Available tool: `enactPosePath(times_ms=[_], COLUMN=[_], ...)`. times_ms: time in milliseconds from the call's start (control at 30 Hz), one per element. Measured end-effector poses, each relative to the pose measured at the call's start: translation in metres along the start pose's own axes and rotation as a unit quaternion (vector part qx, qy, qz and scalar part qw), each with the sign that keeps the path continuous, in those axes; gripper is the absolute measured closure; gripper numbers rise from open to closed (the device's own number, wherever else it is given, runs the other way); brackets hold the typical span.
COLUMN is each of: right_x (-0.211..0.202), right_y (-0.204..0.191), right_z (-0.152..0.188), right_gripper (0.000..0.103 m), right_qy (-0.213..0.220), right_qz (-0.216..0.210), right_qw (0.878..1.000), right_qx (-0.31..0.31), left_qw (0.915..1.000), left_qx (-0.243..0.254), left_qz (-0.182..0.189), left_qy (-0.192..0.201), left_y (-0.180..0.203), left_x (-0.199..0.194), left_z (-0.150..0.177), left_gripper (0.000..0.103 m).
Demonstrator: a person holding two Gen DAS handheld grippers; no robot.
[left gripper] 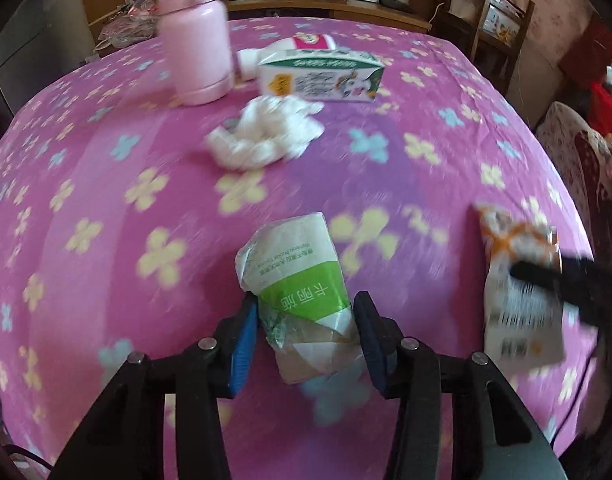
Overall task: Collect trash
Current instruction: 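Grasp the green-white wrapper with the left tool while the right tool grasps the orange-patterned snack bag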
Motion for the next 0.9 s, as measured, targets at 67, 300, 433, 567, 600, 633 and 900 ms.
enactPosePath(times_ms=[67, 300, 433, 567, 600, 633, 900], right_x=[0.005, 0.011, 0.021, 0.027, 0.025, 0.024, -0.012], right_y=[-0.009, -0.034, -0.044, -0.048, -0.047, -0.045, -0.021], right_z=[-0.006, -0.004, 0.005, 0.008, 0.009, 0.010, 0.025], right_gripper=[0.030, 0.027, 0.025, 0.023, 0.023, 0.026, 0.073], right_qy=[0.000, 0.015, 0.011, 0.018, 0.025, 0.029, 0.039], right_qz=[-0.003, 0.053, 0.089, 0.114, 0.108, 0.103, 0.038], right_qw=[1.000, 0.998, 0.994, 0.989, 0.989, 0.989, 0.995], right_qx=[0.003, -0.032, -0.063, -0.093, -0.096, -0.098, -0.086], left_qw=[1.0000, 0.9999, 0.9997, 0.9996, 0.9996, 0.9996, 0.9979], left_qx=[-0.005, -0.014, -0.023, -0.023, -0.020, -0.018, 0.001], left_qz=[0.005, 0.010, 0.006, 0.002, 0.007, 0.010, 0.050], left_qy=[-0.003, -0.002, 0.007, 0.018, 0.019, 0.020, 0.041], left_y=[-0.008, -0.011, -0.010, -0.009, -0.008, -0.007, 0.025], left_x=[-0.006, -0.005, -0.002, -0.001, -0.001, -0.002, -0.023], left_z=[0.012, 0.018, 0.014, 0.012, 0.012, 0.013, 0.007], left_gripper=[0.054, 0.051, 0.045, 0.046, 0.048, 0.055, 0.066])
Point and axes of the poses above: each gripper's, at about its wrist camera, not at the fingertips, and x roughly the way its jaws point, y to its right, z to its underside, the point moved 8 cm from there along x, roughly the way its jaws point
